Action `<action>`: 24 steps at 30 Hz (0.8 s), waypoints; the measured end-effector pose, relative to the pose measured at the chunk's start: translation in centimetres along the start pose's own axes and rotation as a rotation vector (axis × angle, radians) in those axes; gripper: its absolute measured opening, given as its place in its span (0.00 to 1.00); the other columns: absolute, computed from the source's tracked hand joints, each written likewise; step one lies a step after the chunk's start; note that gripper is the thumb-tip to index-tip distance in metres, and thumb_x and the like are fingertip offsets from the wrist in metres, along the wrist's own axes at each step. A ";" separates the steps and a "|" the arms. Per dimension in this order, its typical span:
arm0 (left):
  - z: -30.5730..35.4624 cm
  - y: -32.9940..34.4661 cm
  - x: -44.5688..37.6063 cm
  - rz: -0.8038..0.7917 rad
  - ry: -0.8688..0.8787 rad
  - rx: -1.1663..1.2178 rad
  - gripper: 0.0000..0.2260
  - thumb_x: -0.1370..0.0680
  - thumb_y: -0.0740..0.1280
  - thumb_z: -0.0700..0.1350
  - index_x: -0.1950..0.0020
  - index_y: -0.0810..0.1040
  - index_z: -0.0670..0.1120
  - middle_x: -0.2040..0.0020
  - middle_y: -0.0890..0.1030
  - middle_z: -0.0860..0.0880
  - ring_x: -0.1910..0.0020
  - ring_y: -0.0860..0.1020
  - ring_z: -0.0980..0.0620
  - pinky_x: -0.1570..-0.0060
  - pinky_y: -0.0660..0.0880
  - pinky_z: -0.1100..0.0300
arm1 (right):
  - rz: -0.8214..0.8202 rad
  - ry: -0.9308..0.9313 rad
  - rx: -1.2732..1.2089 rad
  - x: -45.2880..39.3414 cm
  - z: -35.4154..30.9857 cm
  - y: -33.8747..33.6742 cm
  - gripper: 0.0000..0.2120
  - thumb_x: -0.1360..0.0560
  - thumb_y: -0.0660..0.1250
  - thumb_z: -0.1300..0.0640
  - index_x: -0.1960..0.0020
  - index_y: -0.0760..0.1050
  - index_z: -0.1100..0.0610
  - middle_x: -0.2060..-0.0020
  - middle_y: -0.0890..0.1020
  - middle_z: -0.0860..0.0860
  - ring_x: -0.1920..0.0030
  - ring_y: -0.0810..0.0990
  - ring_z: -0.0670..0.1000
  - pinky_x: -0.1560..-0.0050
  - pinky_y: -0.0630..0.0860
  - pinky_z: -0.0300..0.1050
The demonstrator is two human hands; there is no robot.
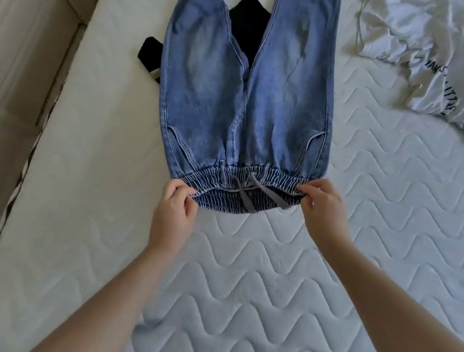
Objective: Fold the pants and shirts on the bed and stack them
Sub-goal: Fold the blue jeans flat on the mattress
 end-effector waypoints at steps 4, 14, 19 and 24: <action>-0.7 -1.2 5.9 -0.083 0.024 -0.021 0.07 0.24 0.66 0.34 0.48 0.82 0.39 0.44 0.76 0.46 0.66 0.73 0.54 0.62 0.74 0.57 | -0.083 0.005 0.058 7.0 1.0 -0.5 0.14 0.23 0.64 0.69 0.41 0.82 0.62 0.43 0.79 0.57 0.41 0.75 0.60 0.38 0.72 0.53; -0.6 -4.2 16.1 -0.215 0.048 -0.095 0.10 0.24 0.67 0.33 0.45 0.82 0.40 0.43 0.76 0.48 0.64 0.73 0.56 0.62 0.68 0.63 | -0.190 0.001 0.092 17.9 1.9 -0.5 0.15 0.24 0.64 0.69 0.44 0.84 0.58 0.44 0.78 0.56 0.42 0.75 0.60 0.44 0.73 0.52; -3.3 -0.6 18.3 -0.322 -0.061 -0.134 0.13 0.22 0.64 0.34 0.39 0.79 0.38 0.38 0.74 0.47 0.59 0.78 0.51 0.60 0.72 0.60 | -0.281 0.009 0.136 19.0 3.7 4.0 0.15 0.21 0.61 0.66 0.39 0.80 0.58 0.38 0.76 0.54 0.39 0.74 0.59 0.41 0.72 0.51; -6.5 4.5 20.1 -0.460 -0.284 -0.305 0.20 0.21 0.61 0.41 0.28 0.71 0.44 0.23 0.61 0.48 0.36 0.72 0.45 0.38 0.71 0.53 | -0.367 0.150 0.323 19.7 6.5 8.2 0.19 0.22 0.58 0.60 0.33 0.74 0.51 0.32 0.71 0.51 0.32 0.66 0.59 0.29 0.58 0.55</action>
Point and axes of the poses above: each hand's wrist, its own x-axis away from the middle knuckle, its own y-axis out of the palm, z = x × y, the point moved 9 cm from there along -x, towards the middle knuckle
